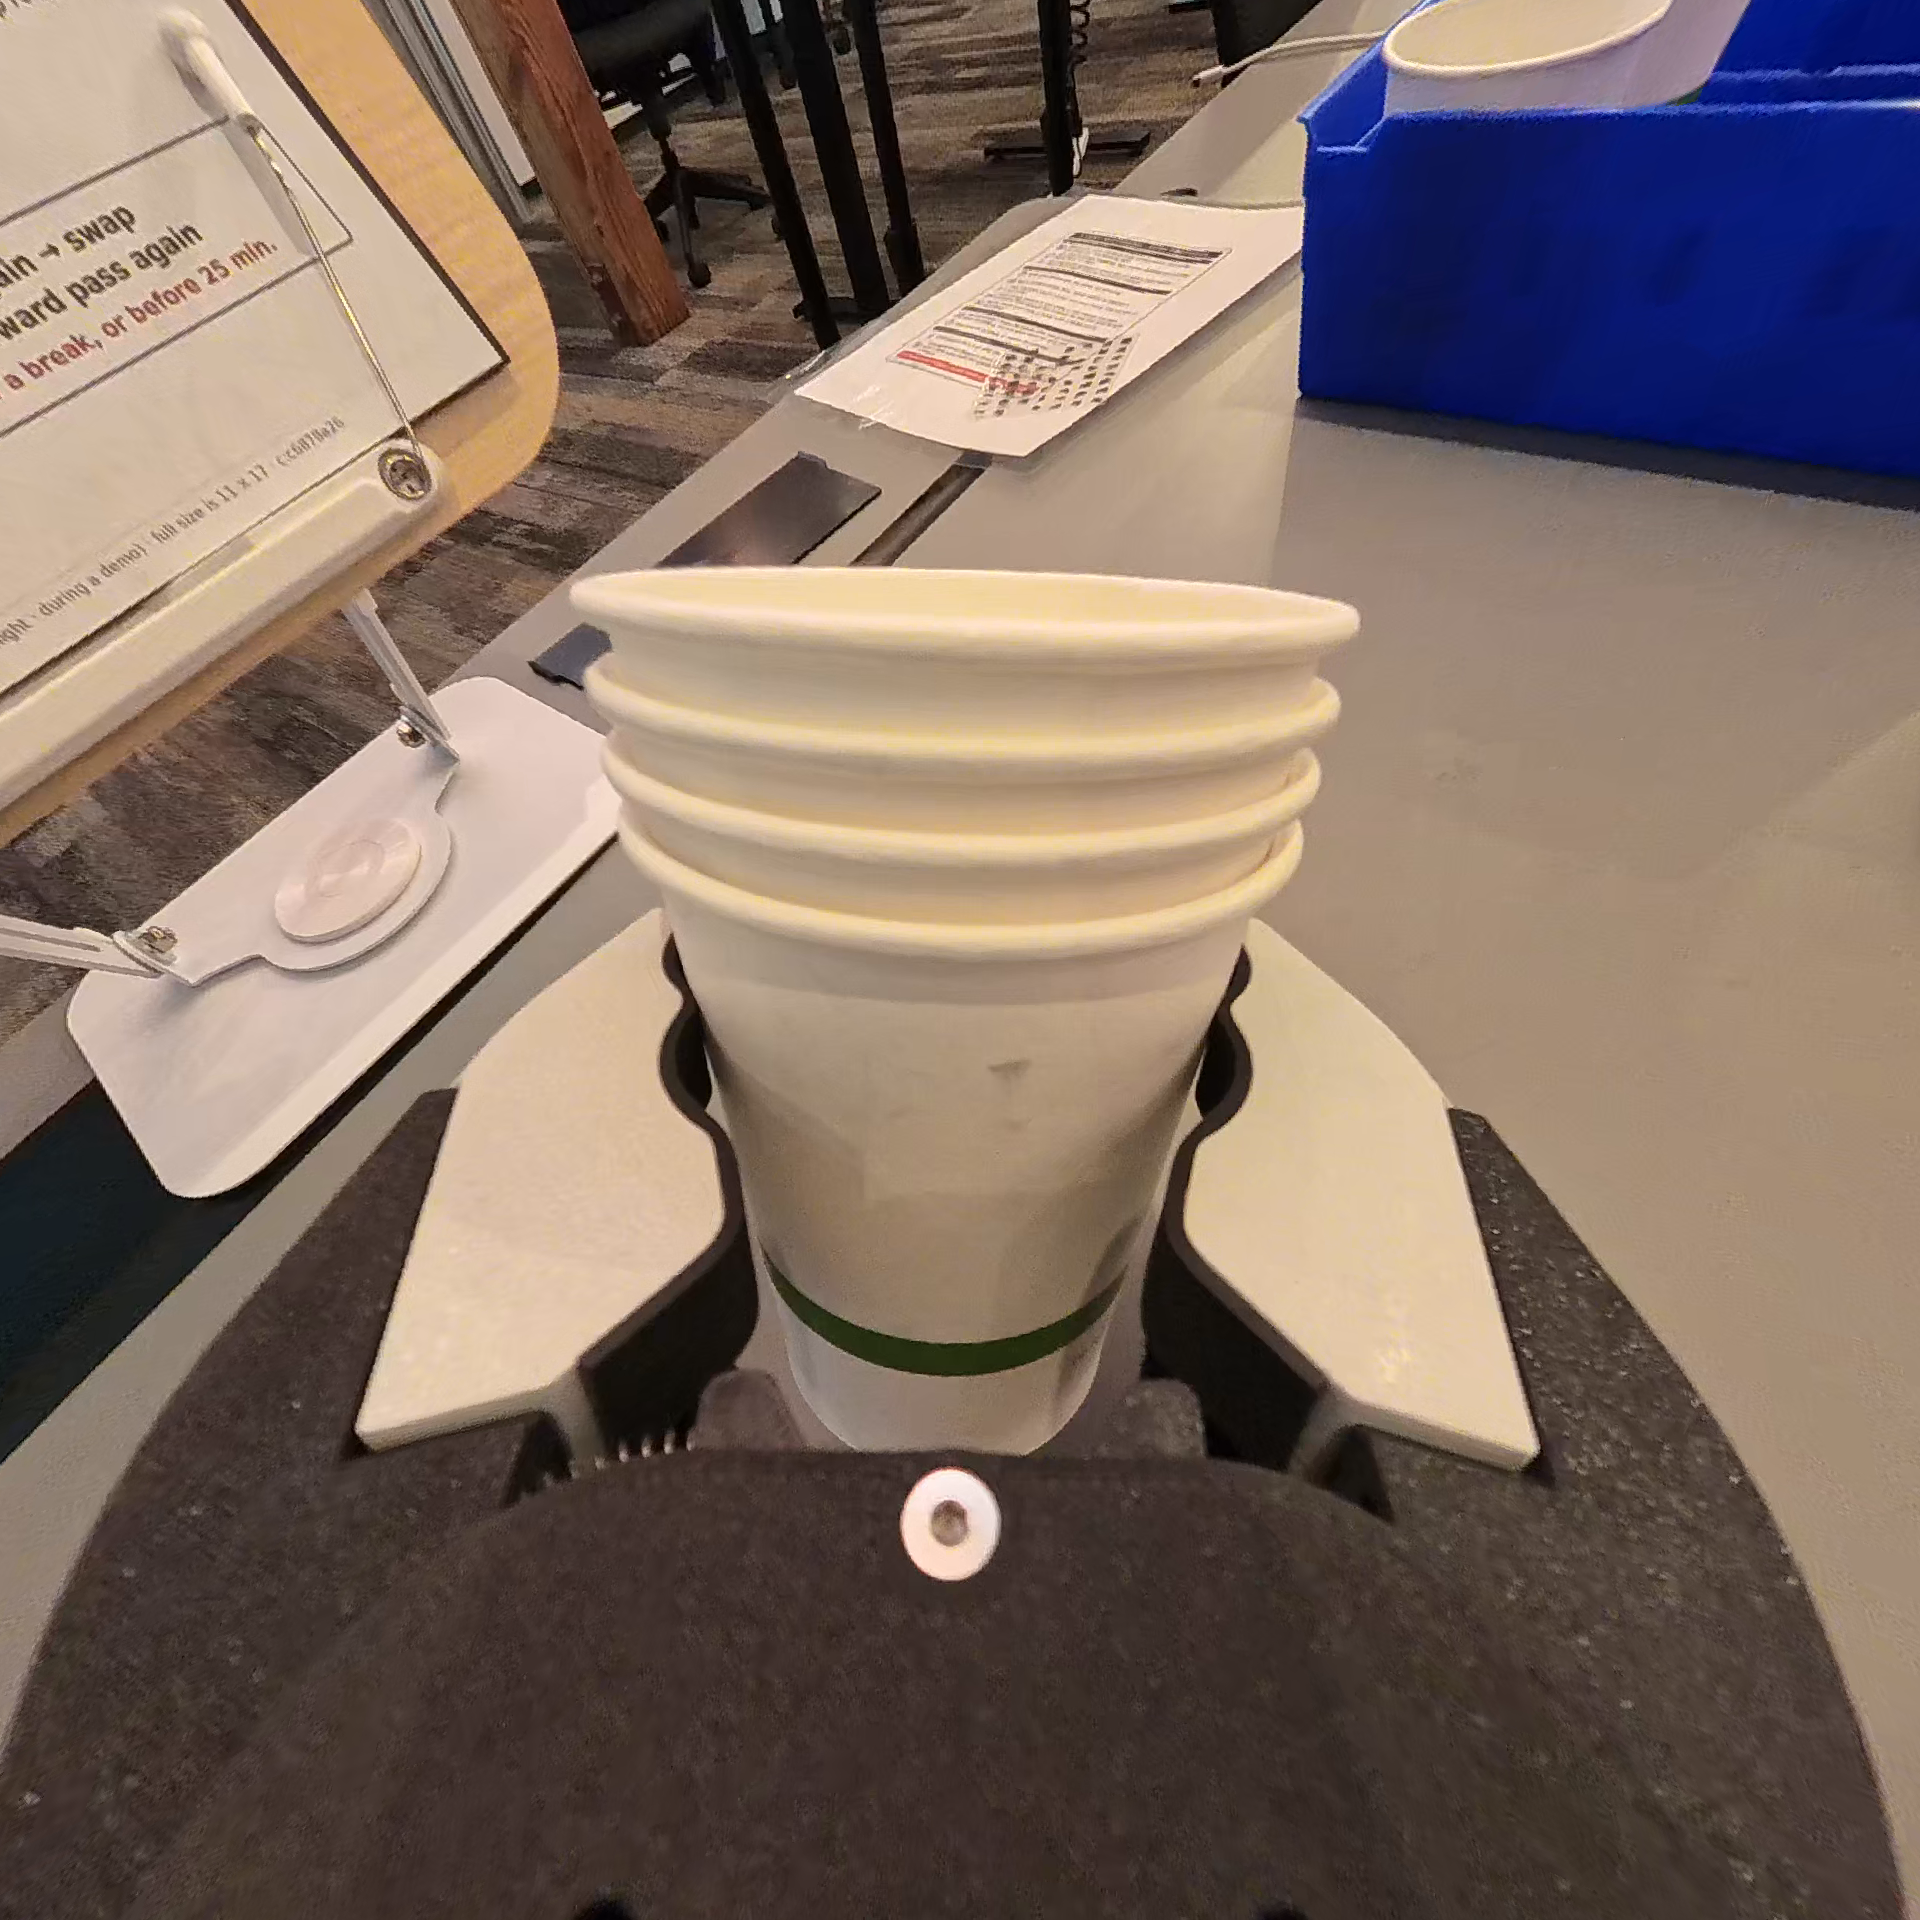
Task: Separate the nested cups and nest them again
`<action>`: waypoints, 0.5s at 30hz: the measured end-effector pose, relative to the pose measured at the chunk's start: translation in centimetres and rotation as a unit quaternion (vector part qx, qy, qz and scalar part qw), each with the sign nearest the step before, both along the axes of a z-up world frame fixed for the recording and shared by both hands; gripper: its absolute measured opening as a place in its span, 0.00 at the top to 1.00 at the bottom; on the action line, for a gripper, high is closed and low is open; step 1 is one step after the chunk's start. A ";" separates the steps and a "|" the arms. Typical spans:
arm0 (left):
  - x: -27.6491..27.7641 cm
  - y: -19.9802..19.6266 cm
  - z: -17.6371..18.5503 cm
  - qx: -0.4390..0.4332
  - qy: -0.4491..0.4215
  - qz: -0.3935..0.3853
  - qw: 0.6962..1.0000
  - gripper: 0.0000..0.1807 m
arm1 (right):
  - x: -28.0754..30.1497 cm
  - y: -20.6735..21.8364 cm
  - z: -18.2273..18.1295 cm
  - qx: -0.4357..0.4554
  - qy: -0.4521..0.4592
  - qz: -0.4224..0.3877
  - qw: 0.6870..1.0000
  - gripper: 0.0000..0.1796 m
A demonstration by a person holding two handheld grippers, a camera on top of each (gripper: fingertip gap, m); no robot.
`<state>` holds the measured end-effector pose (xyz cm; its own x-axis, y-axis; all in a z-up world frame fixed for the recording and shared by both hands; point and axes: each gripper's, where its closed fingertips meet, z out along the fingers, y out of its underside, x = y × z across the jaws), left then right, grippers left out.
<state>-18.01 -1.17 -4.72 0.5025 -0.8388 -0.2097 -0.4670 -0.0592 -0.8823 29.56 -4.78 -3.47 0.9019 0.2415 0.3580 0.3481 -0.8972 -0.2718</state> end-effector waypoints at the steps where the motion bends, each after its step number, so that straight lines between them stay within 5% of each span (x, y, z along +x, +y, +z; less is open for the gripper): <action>1: 0.0 0.0 -0.1 0.000 0.002 0.000 1.000 0.49 | 0.1 0.2 -0.2 -0.002 -0.002 0.001 1.000 0.99; 15: -0.1 0.0 0.0 0.007 0.008 -0.001 1.000 0.49 | 0.8 1.6 -0.4 0.035 -0.054 0.019 0.998 0.97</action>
